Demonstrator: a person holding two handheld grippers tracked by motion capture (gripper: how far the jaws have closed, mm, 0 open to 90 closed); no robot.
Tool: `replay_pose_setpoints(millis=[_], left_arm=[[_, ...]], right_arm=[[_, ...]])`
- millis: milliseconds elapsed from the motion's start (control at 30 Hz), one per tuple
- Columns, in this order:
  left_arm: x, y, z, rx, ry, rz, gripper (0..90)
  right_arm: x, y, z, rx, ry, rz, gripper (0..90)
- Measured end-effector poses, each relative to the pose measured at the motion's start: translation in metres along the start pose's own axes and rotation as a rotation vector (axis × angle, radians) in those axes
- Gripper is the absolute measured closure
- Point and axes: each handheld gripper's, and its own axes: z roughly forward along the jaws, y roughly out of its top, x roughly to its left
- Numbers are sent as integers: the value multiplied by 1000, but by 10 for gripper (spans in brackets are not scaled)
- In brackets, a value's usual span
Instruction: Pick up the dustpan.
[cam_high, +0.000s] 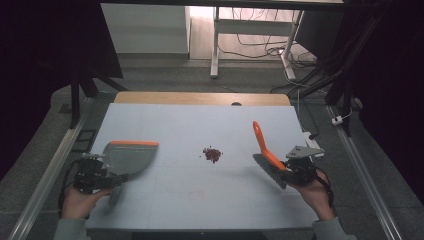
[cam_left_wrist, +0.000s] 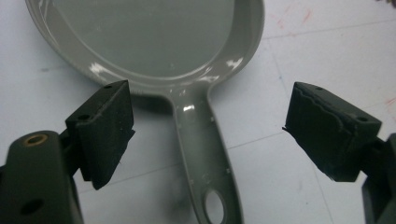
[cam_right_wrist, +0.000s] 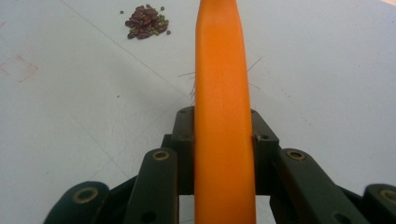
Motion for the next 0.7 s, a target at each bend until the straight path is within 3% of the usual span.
replay_pose_setpoints(millis=[533, 700], left_arm=[[6, -7, 34, 96, -18, -44, 159], [6, -7, 41, 101, -19, -48, 184]], right_arm=[[1, -1, 5, 18, 2, -8, 708], [1, -1, 5, 20, 4, -8, 708]])
